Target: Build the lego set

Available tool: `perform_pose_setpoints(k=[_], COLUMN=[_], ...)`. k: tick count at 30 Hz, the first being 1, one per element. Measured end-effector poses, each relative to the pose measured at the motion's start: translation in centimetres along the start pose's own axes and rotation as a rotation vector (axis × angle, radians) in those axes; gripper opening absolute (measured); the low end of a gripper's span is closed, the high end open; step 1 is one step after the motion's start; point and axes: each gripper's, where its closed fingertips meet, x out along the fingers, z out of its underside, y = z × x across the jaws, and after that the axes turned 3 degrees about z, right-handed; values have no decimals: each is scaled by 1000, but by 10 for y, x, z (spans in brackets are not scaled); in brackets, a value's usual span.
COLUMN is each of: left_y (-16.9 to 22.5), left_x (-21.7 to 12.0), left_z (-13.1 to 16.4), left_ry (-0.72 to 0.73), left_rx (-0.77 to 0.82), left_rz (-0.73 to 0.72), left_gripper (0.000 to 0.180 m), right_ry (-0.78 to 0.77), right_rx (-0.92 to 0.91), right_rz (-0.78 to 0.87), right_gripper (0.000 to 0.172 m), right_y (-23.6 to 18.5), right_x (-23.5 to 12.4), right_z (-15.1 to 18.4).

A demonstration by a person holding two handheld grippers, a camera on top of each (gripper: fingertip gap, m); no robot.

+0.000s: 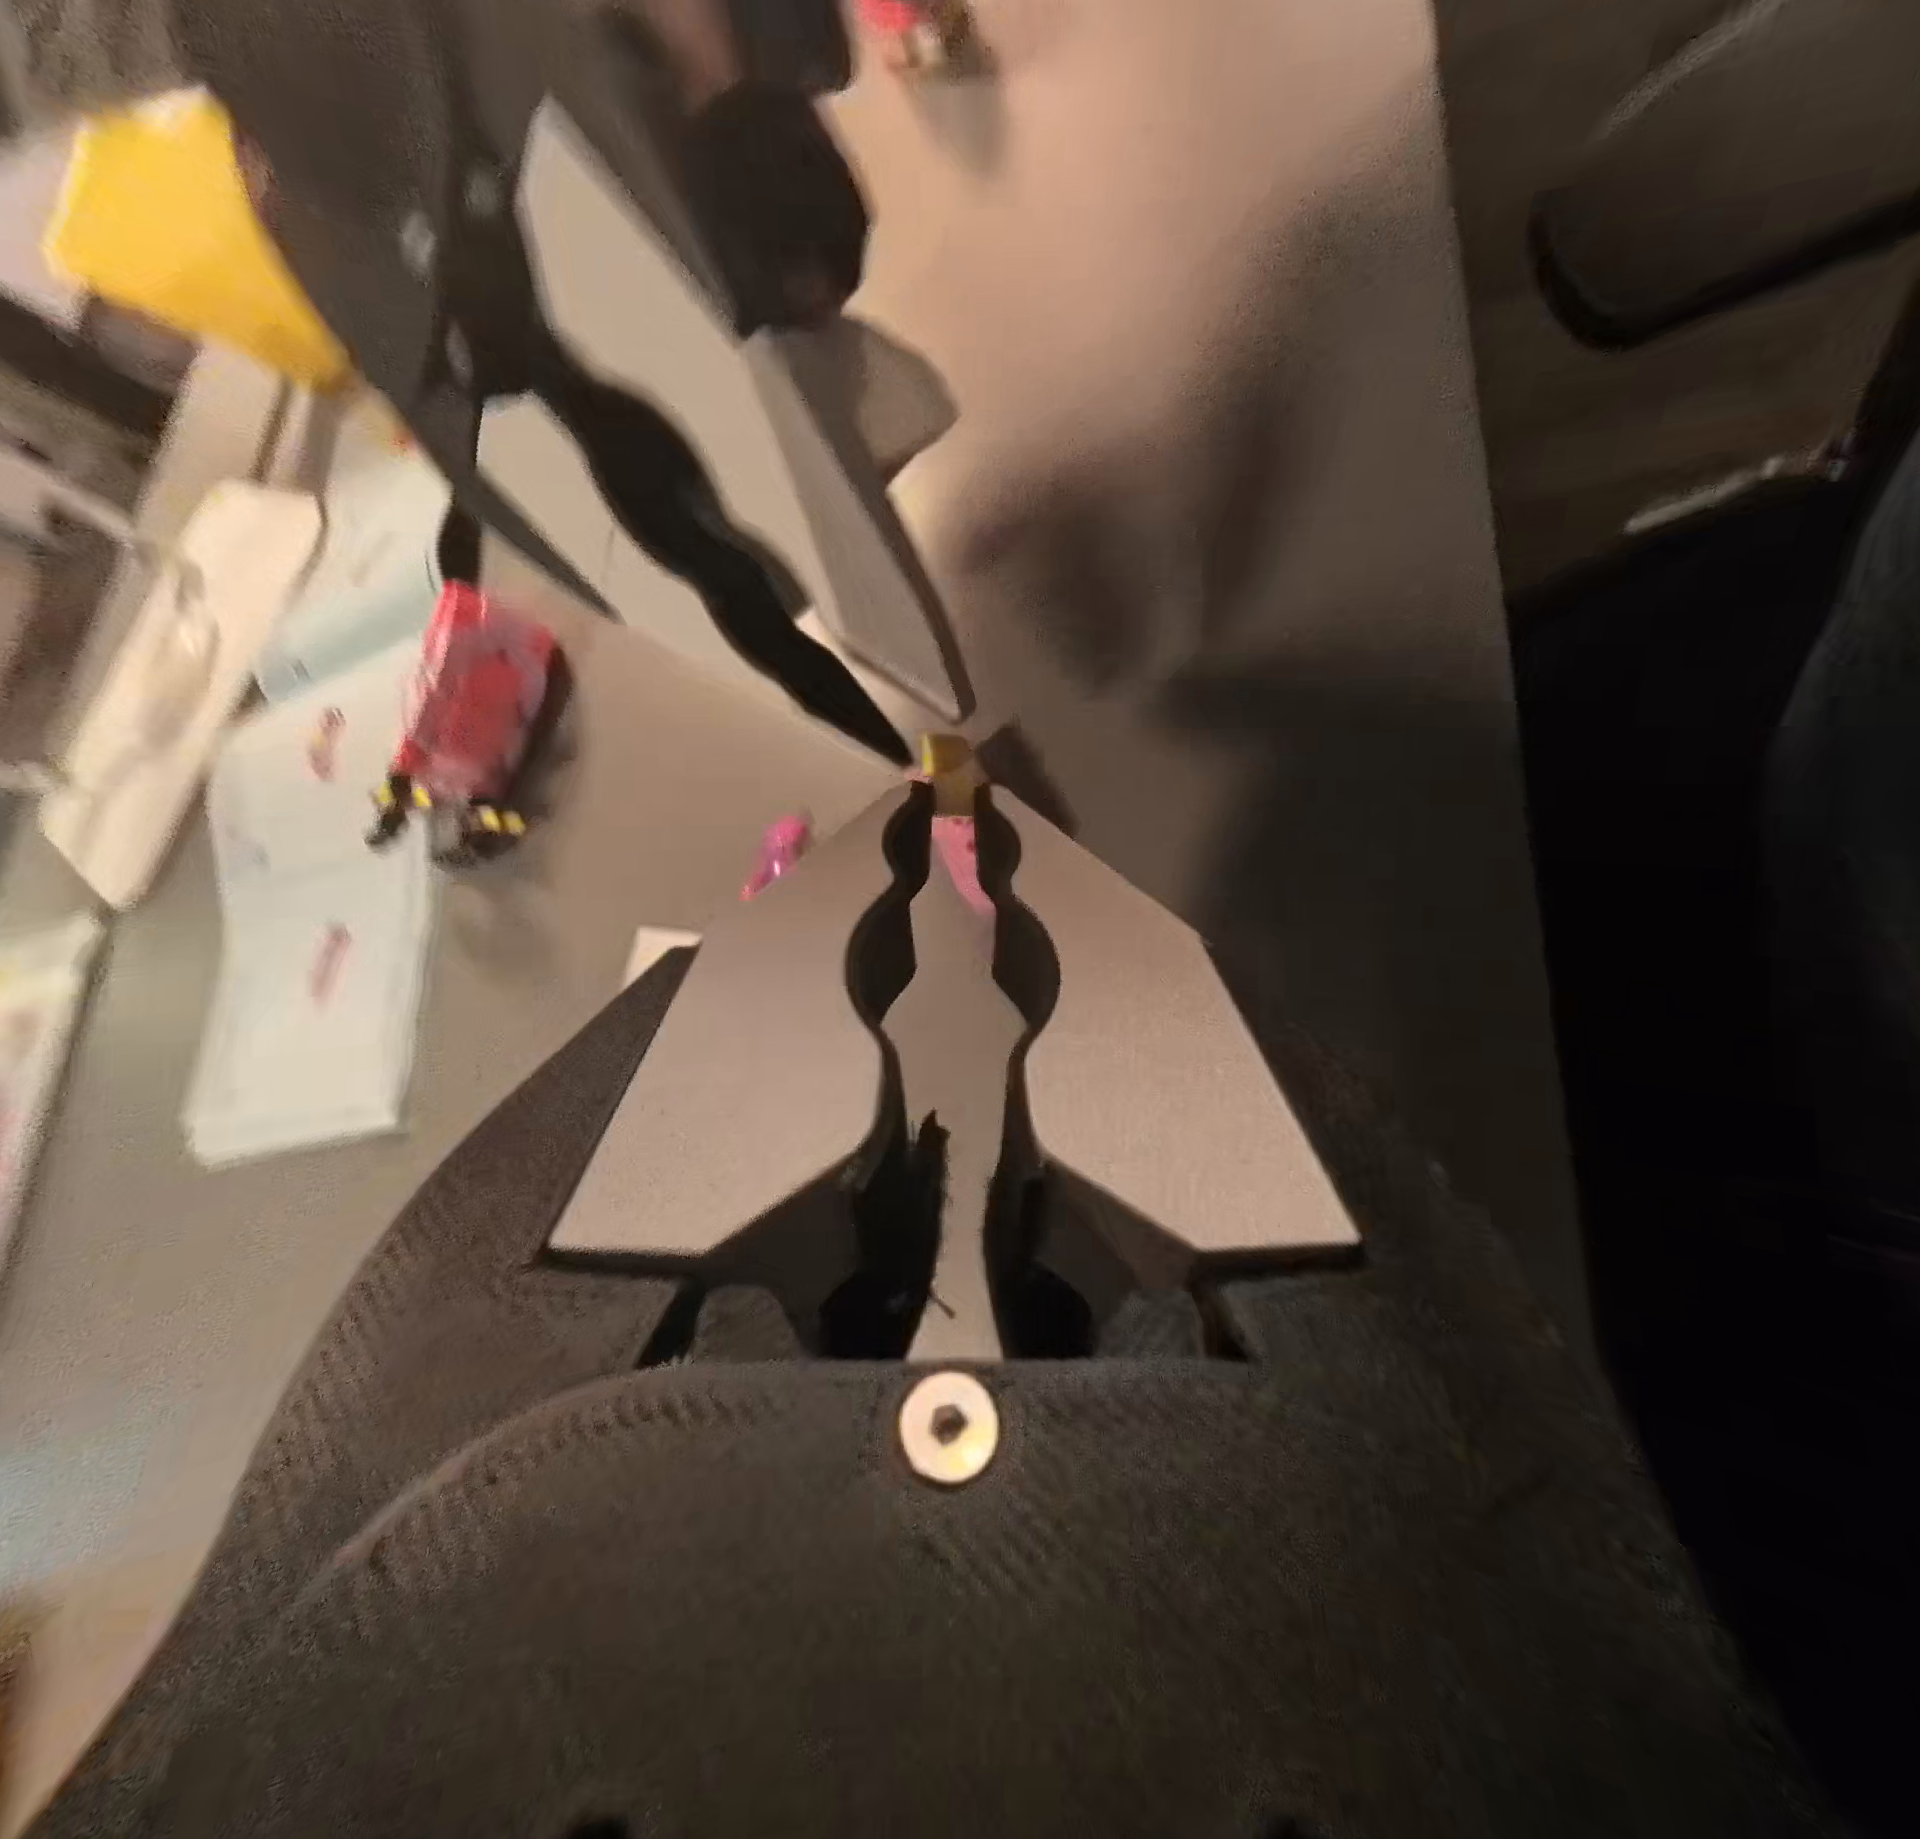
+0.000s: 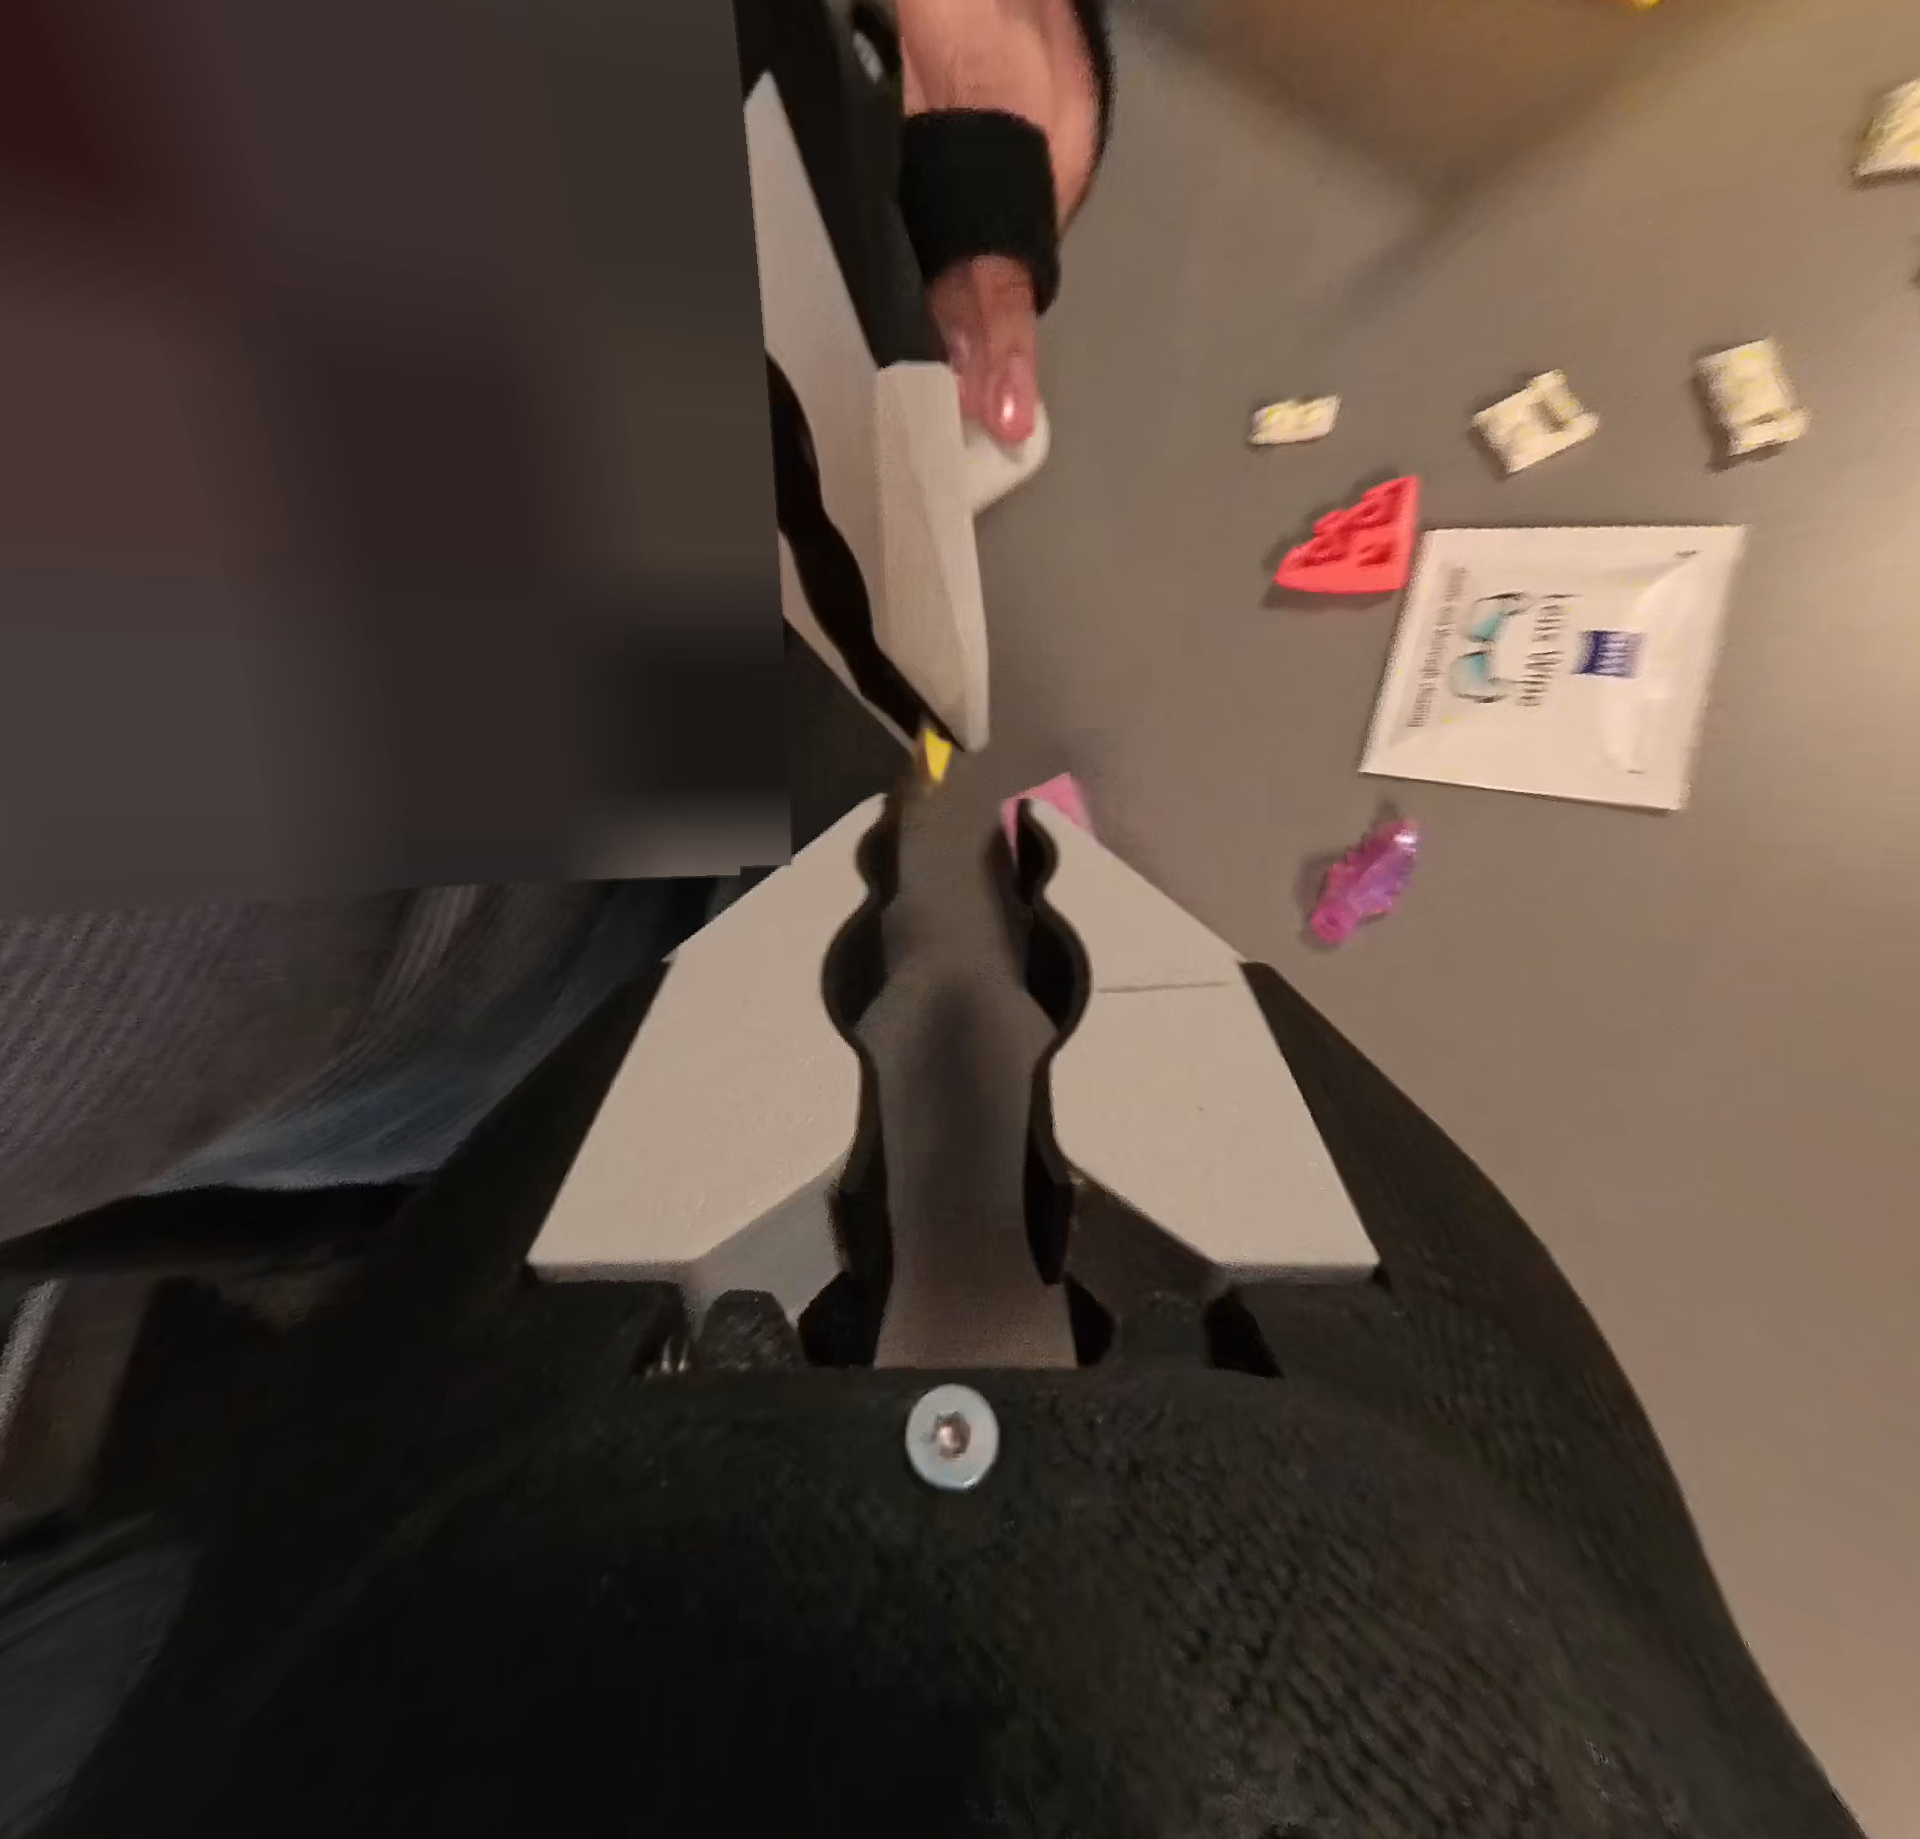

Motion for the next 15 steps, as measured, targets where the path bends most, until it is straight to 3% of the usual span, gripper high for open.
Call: perform_pose_setpoints(k=[3,7,10,13,15], left_y=[-3,-6,-3,0,2], left_x=[-8,-24,-28,-32,-33], left_z=[15,31,42,31,42], left_ry=[29,86,49,98,37], left_rx=[-323,-664,-767,-856,-871], left_rz=[55,83,68,103,64], left_gripper=[7,7,7,7,7], right_ry=[42,25,-7,-15,-12], right_rx=[-94,-243,-294,-349,-357], right_rz=[101,177,179,188,181], right_gripper=[41,47,45,35,31], right_y=[18,34,37,33,28], right_x=[-4,1,10,19,25], right_z=[6,18,27,26,25])
